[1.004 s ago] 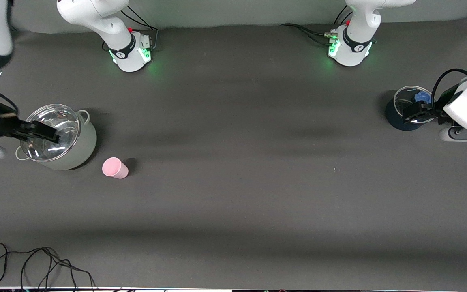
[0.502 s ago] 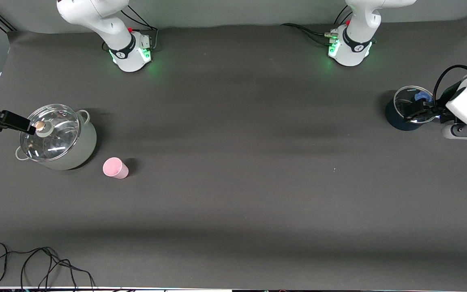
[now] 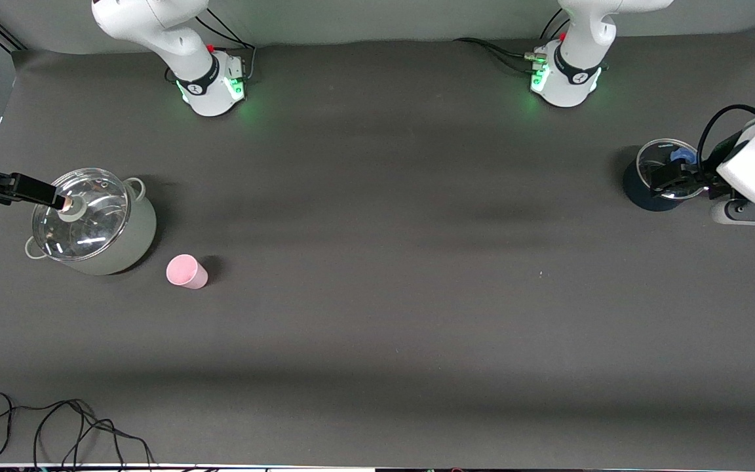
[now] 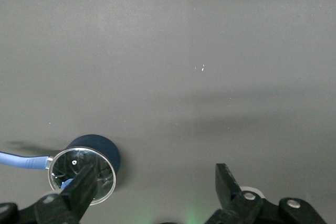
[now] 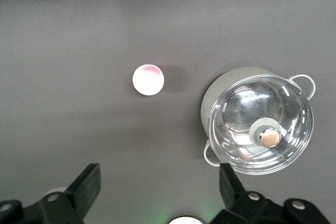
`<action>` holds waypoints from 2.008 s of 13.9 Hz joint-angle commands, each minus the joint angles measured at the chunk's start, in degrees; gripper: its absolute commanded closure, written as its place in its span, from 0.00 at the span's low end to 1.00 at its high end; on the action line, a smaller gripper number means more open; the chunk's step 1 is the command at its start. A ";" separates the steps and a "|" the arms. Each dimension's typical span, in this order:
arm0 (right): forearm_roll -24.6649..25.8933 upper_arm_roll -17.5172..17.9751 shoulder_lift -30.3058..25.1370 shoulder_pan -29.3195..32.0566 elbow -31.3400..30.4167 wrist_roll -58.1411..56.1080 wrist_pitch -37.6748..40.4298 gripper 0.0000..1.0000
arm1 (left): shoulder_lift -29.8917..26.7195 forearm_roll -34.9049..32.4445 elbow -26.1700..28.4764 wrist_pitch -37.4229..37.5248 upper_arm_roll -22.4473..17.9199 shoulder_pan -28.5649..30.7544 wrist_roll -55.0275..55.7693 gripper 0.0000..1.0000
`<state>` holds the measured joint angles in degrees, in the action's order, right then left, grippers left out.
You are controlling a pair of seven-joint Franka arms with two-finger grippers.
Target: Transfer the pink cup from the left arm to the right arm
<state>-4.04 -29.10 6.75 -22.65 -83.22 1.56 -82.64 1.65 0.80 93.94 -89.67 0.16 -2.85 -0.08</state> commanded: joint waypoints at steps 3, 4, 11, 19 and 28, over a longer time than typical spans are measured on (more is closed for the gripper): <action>0.96 15.08 -1.47 15.22 0.09 -1.64 0.65 0.00 | 0.28 -0.09 -1.30 0.90 -0.60 -0.93 -0.71 0.00; 0.96 19.13 -2.61 19.62 -0.79 -1.64 0.21 0.00 | 0.54 -0.09 -1.30 0.81 -0.60 -0.93 -0.71 0.00; 4.39 29.01 -13.87 26.25 -17.93 -1.64 -13.76 0.00 | 0.99 -0.09 -1.83 0.20 -0.60 -1.01 -0.71 0.00; 5.71 29.10 -9.65 22.83 -15.30 -1.12 -16.06 0.00 | 2.04 -0.09 -2.97 0.29 -0.24 -1.01 -0.71 0.00; 5.62 29.10 -9.74 22.83 -15.39 -0.85 -15.88 0.00 | 2.04 -0.09 -3.50 0.46 0.11 -1.01 -0.71 0.00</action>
<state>0.36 0.09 -3.21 0.43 -99.50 0.71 -98.74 3.14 0.80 91.79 -89.89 0.36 -3.35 -0.23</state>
